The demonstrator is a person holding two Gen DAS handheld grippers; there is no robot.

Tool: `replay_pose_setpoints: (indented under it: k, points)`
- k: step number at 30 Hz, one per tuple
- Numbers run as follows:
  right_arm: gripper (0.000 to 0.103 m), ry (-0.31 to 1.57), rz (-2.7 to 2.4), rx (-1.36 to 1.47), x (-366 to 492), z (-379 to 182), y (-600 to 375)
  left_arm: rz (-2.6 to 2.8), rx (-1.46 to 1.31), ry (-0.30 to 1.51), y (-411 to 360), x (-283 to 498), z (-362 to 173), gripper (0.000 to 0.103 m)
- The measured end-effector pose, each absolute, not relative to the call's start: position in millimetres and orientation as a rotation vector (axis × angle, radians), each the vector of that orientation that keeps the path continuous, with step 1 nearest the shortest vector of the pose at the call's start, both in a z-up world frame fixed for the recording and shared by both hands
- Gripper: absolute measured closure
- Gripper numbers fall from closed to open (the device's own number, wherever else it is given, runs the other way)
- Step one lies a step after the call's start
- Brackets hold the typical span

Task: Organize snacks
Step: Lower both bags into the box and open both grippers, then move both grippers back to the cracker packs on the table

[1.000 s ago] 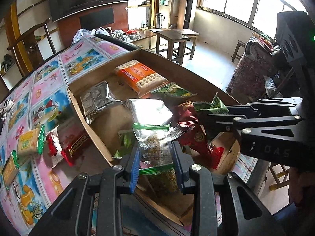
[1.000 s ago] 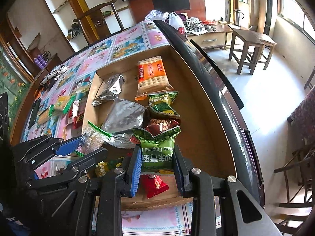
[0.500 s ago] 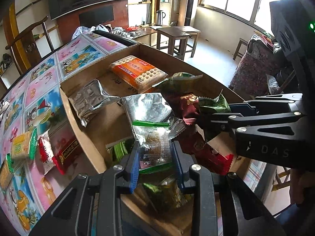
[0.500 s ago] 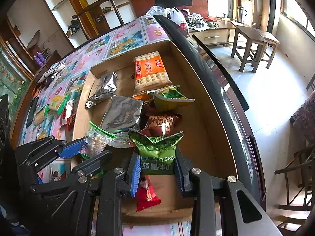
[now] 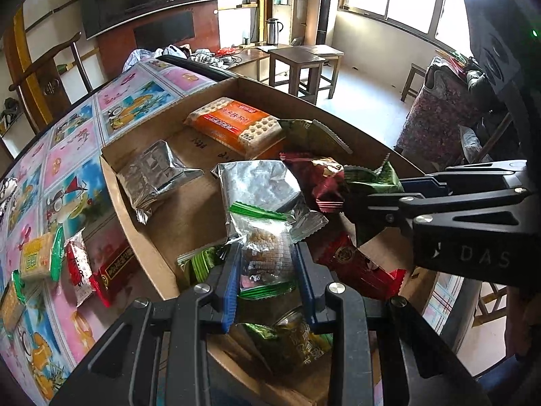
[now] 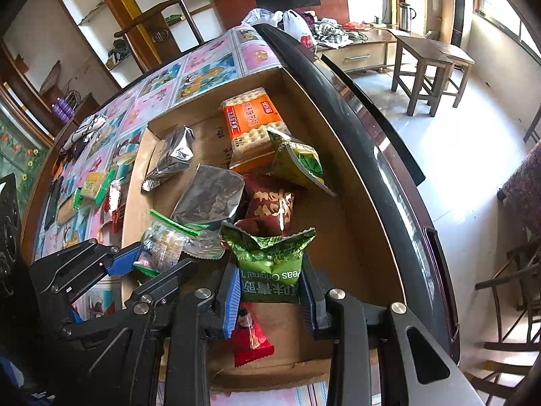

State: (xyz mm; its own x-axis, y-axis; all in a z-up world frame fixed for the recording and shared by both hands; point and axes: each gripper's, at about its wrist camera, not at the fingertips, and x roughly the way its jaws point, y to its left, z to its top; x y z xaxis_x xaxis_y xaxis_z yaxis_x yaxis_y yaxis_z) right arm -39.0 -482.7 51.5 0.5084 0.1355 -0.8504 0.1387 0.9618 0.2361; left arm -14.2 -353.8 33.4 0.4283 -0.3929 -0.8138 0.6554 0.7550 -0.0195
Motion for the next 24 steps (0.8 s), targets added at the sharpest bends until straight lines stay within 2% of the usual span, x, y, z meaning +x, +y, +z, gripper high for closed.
replay_pose_setpoints:
  k: [3,6,13,17,21,24]
  points:
    - [0.066,1.033,-0.009,0.297,-43.5,54.8,-483.0,-0.673,0.325,0.913,-353.4,-16.4,35.1,0.073]
    - [0.059,1.02,-0.015,0.299,-47.0,58.4,-482.4,-0.678,0.325,0.907,-353.1,-18.7,37.3,0.067]
    - [0.058,0.993,-0.032,0.306,-56.9,67.5,-482.3,-0.686,0.338,0.886,-350.3,-25.4,44.7,0.06]
    - [0.053,0.976,-0.044,0.311,-61.9,72.4,-482.8,-0.686,0.337,0.869,-346.7,-28.8,49.7,0.056]
    - [0.052,0.964,-0.047,0.316,-65.6,75.4,-481.3,-0.685,0.333,0.856,-342.7,-31.6,53.6,0.053]
    - [0.052,0.952,-0.051,0.317,-69.2,77.9,-479.2,-0.684,0.33,0.846,-338.7,-33.9,56.2,0.046]
